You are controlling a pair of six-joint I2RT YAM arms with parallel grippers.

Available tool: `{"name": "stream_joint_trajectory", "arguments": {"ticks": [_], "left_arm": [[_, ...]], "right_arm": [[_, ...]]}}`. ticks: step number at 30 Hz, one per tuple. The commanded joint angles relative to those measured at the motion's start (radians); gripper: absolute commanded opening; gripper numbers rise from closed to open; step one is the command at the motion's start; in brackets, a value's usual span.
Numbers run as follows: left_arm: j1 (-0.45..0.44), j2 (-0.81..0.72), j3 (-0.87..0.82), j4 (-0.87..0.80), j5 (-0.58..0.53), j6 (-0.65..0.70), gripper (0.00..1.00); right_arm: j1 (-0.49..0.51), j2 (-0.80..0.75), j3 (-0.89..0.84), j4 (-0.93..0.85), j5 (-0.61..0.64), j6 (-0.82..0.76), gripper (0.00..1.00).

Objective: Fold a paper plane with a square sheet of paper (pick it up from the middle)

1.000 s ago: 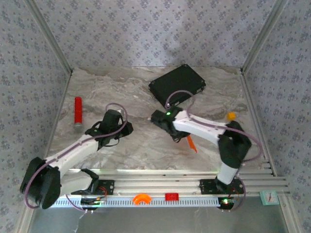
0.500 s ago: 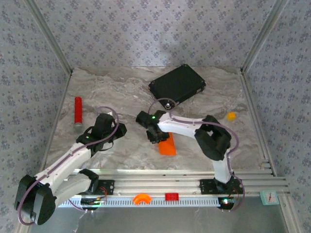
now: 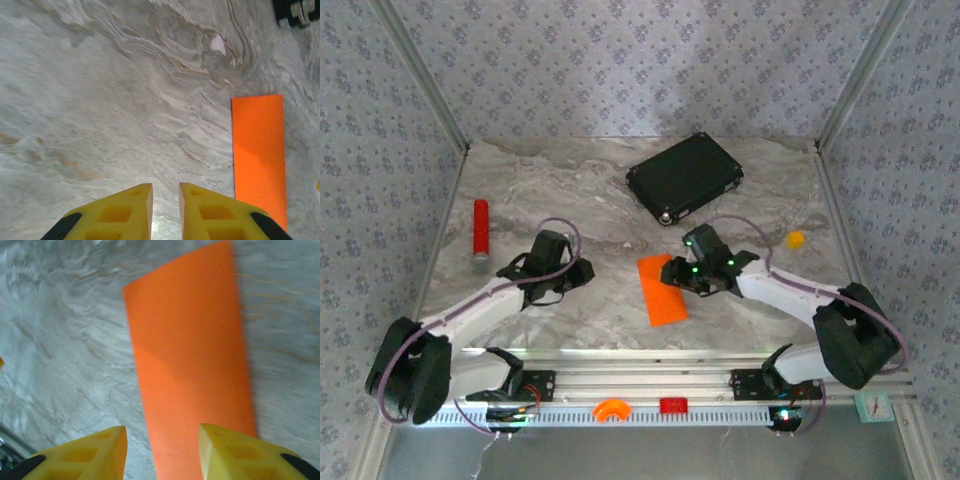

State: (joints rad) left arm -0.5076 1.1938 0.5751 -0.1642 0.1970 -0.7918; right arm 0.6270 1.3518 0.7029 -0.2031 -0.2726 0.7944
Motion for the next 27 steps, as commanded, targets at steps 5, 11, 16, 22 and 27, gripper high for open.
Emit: {"name": "stream_joint_trajectory", "arguments": {"ticks": [5,11,16,22,27], "left_arm": [[-0.084,0.127,0.091,0.094,0.107,-0.015,0.22],[-0.145,0.243,0.125,0.172,0.164,-0.057,0.22],[-0.172,0.313,0.161,0.193,0.201,-0.072,0.22],[-0.181,0.354,0.171,0.206,0.229,-0.083,0.22],[-0.183,0.381,0.170,0.224,0.249,-0.094,0.23]], "right_arm": [[-0.082,-0.151,-0.178,0.160,0.002,0.105,0.29],[-0.093,-0.133,-0.219,0.212,-0.065,0.073,0.17],[-0.116,-0.041,-0.186,0.220,-0.174,0.070,0.10],[-0.115,0.018,-0.179,0.295,-0.201,0.099,0.09],[-0.115,0.067,-0.162,0.297,-0.219,0.091,0.10]]}}
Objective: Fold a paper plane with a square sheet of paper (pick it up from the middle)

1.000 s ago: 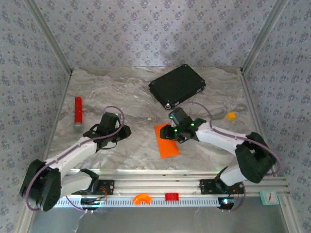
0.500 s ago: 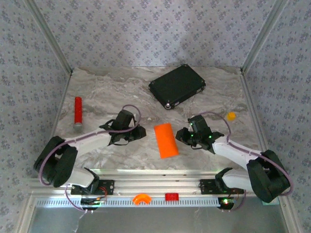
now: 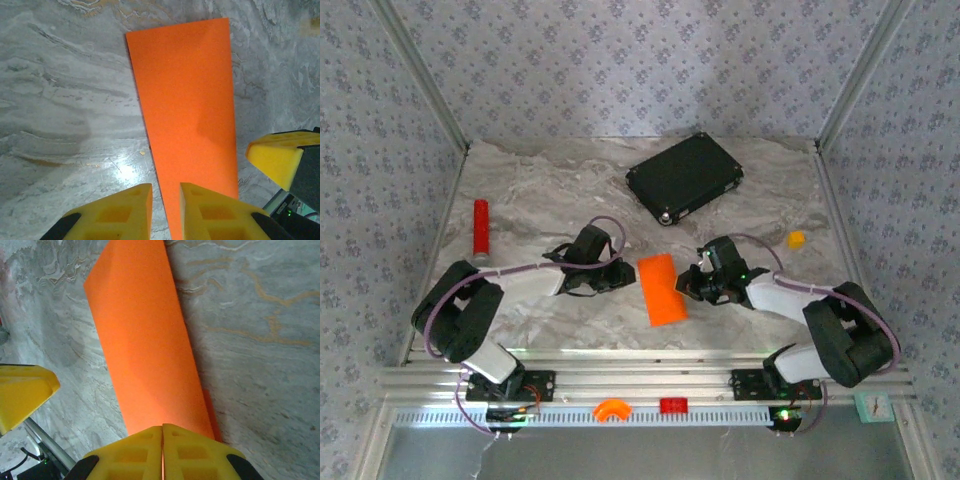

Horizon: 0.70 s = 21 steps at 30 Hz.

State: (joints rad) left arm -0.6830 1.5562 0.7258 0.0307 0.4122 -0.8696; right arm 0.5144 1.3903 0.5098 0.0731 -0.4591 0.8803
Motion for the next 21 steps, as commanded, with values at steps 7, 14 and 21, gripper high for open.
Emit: {"name": "stream_joint_trajectory", "arguments": {"ticks": [7,14,21], "left_arm": [[-0.013,0.060,0.035,0.055,0.068,-0.032,0.25],[-0.020,0.096,0.042,0.060,0.080,-0.043,0.32],[-0.022,0.123,0.045,0.055,0.083,-0.057,0.39]], "right_arm": [[-0.004,0.111,0.014,0.022,-0.018,0.018,0.09],[-0.012,0.175,-0.038,0.092,-0.033,0.074,0.08],[-0.025,0.176,-0.055,0.099,-0.028,0.091,0.08]]}}
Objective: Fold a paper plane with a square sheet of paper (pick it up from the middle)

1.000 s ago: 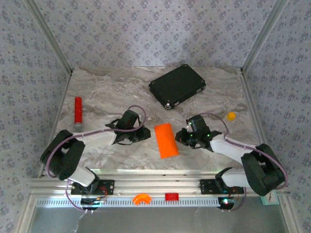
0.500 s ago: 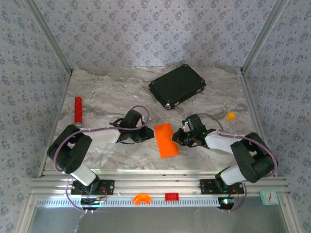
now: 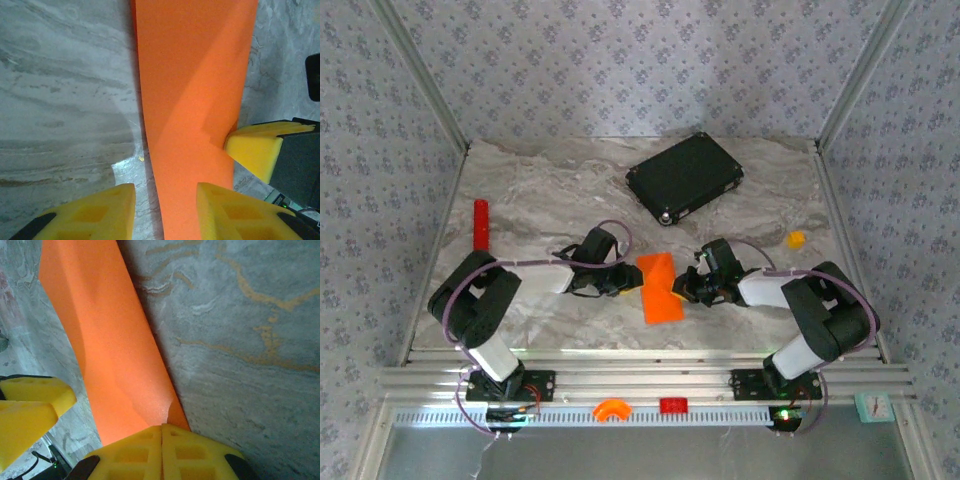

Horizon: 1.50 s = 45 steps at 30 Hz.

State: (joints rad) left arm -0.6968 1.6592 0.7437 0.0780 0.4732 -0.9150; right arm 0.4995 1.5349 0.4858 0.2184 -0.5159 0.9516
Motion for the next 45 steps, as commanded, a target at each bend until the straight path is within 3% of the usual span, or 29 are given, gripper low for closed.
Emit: {"name": "stream_joint_trajectory", "arguments": {"ticks": [1,13,25,33,40,45], "left_arm": [[-0.010,0.023,0.029,0.008,0.022,-0.012,0.39],[-0.032,0.082,0.065,0.006,0.025,-0.045,0.35],[-0.047,0.082,0.079,0.022,0.015,-0.049,0.19],[-0.038,0.018,0.064,-0.034,-0.023,-0.031,0.03],[0.033,-0.036,0.070,-0.105,0.075,0.007,0.00],[0.083,-0.075,0.095,-0.192,0.144,0.076,0.00]], "right_arm": [[-0.011,0.030,-0.028,-0.047,0.030,0.020,0.08],[-0.012,0.068,-0.023,-0.040,0.032,0.025,0.08],[-0.012,0.083,-0.021,-0.026,0.028,0.026,0.09],[0.004,-0.031,-0.024,-0.027,0.032,-0.012,0.17],[0.108,-0.172,0.048,-0.180,0.164,-0.164,0.31],[0.282,-0.239,0.079,-0.226,0.421,-0.314,0.42]]}}
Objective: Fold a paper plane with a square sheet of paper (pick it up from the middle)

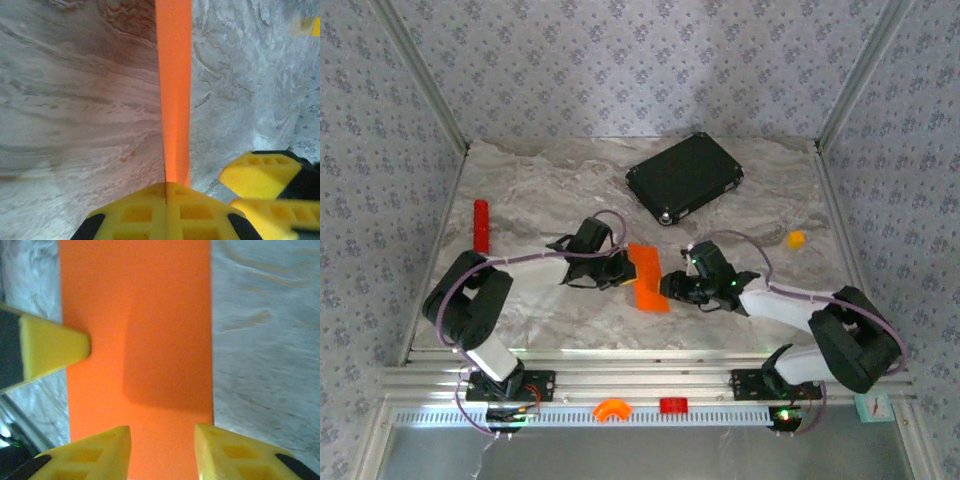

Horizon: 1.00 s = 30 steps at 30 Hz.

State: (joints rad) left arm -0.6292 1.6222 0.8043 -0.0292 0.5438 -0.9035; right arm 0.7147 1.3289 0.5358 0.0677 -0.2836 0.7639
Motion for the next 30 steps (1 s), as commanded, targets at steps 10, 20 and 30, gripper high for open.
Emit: {"name": "stream_joint_trajectory", "arguments": {"ticks": [10,20,30], "left_arm": [[0.037,-0.072,0.028,-0.131,0.078,0.101,0.00],[0.038,-0.058,0.016,-0.094,0.068,0.079,0.00],[0.039,-0.059,0.007,-0.076,0.068,0.061,0.00]], "right_arm": [[0.315,-0.059,0.030,-0.011,0.575,-0.427,0.47],[0.425,-0.091,0.010,0.048,0.658,-0.645,0.51],[0.566,0.102,0.098,0.062,0.745,-0.760,0.58]]}}
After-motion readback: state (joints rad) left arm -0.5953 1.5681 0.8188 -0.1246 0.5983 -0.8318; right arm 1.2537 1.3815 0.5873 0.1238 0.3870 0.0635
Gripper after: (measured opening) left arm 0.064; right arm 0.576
